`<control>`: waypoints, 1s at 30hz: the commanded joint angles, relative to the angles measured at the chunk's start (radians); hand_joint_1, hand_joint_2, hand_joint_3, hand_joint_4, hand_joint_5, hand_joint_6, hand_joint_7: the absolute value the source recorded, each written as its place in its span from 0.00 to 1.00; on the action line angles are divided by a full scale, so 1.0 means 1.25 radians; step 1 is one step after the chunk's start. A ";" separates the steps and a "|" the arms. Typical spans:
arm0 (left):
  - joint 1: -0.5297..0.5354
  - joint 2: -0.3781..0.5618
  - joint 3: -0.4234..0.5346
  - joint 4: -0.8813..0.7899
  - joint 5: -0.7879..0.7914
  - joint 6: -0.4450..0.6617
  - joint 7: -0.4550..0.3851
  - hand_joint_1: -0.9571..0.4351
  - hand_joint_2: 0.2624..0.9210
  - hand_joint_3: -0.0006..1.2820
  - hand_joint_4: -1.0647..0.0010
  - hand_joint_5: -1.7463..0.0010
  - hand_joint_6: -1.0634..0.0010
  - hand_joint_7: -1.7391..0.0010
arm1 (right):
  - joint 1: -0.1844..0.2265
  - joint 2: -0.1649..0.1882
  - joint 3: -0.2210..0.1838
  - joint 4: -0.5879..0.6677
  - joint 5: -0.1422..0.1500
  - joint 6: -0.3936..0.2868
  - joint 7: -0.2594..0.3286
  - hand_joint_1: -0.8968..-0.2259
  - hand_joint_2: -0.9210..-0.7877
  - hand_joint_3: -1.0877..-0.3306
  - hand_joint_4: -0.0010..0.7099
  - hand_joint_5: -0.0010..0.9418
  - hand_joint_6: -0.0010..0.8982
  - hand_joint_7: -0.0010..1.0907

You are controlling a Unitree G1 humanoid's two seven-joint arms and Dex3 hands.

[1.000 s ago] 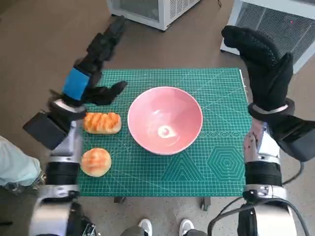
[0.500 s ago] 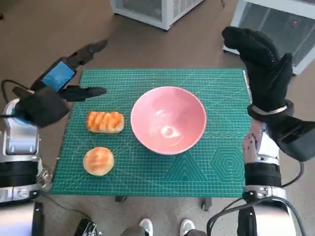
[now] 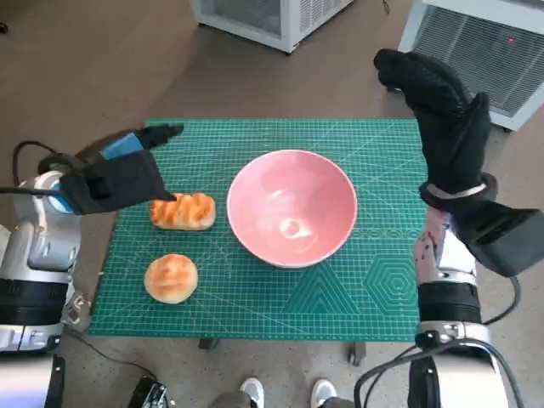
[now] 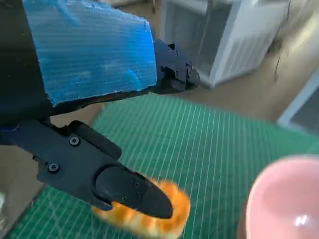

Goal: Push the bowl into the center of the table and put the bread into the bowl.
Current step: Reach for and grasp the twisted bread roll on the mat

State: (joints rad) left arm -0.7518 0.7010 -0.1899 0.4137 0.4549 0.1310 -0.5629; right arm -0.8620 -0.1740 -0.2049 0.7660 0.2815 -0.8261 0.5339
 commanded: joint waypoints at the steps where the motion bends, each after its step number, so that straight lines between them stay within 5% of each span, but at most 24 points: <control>1: 0.013 0.002 -0.023 0.002 0.016 0.011 -0.010 0.48 0.68 0.00 0.95 1.00 0.73 1.00 | 0.006 0.003 0.004 0.017 -0.001 0.002 0.001 0.25 0.00 0.53 0.30 0.00 0.33 0.09; 19: 0.008 -0.043 -0.121 0.104 0.088 0.027 0.023 0.46 0.68 0.00 0.95 1.00 0.74 1.00 | 0.001 0.000 0.004 0.030 0.014 0.005 0.019 0.25 0.00 0.53 0.30 0.00 0.32 0.10; 30: -0.053 -0.100 -0.180 0.315 0.132 -0.019 0.081 0.46 0.68 0.00 0.94 1.00 0.74 1.00 | 0.004 -0.003 0.005 0.024 0.016 0.009 0.020 0.26 0.00 0.53 0.30 0.00 0.32 0.10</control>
State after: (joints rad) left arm -0.7765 0.5950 -0.3977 0.7374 0.6012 0.1278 -0.4819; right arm -0.8631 -0.1764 -0.1984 0.7899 0.2995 -0.8249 0.5495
